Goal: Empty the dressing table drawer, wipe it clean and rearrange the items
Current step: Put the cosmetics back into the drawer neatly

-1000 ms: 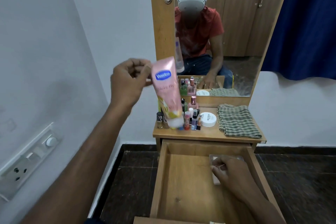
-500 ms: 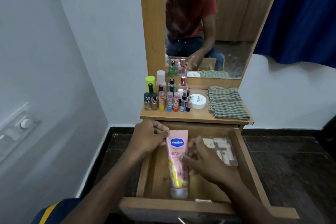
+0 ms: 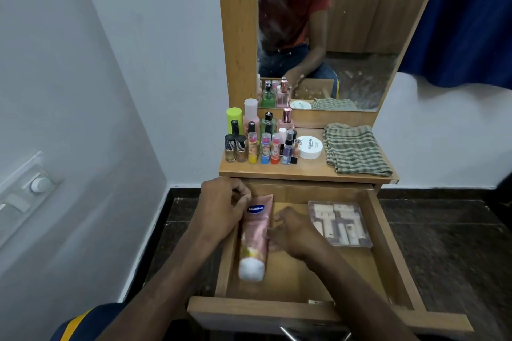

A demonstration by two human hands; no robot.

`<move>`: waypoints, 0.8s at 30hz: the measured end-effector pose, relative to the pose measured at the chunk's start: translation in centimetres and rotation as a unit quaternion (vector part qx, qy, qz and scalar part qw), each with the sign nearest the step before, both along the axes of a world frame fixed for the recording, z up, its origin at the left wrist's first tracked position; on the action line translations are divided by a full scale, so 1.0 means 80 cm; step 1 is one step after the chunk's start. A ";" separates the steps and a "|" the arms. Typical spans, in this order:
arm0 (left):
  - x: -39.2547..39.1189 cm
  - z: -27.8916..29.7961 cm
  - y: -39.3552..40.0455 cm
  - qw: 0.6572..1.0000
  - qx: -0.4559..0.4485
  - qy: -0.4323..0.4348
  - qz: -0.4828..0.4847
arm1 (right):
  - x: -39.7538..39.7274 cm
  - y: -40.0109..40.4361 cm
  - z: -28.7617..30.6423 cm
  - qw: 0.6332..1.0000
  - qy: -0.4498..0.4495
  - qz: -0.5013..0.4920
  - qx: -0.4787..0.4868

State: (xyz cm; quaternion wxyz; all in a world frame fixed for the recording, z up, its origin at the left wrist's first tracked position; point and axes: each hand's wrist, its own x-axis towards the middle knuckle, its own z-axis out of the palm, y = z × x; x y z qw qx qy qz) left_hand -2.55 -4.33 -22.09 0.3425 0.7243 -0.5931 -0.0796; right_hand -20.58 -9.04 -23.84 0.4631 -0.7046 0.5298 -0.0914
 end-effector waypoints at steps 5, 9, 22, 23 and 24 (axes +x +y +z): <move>-0.001 -0.008 0.001 0.999 0.019 0.002 -0.029 | -0.005 0.001 -0.004 0.991 0.068 0.090 -0.067; -0.003 -0.010 -0.002 0.998 0.032 0.004 -0.055 | -0.005 0.001 -0.008 0.983 0.075 0.151 -0.069; -0.019 -0.018 -0.005 0.987 -0.013 -0.016 -0.157 | -0.019 0.001 -0.008 0.973 0.046 0.167 -0.151; -0.020 -0.020 -0.007 0.986 -0.020 -0.011 -0.164 | -0.020 0.002 -0.008 0.972 0.041 0.169 -0.158; -0.021 -0.025 -0.008 0.986 -0.022 -0.004 -0.163 | -0.022 0.003 -0.009 0.971 0.036 0.171 -0.160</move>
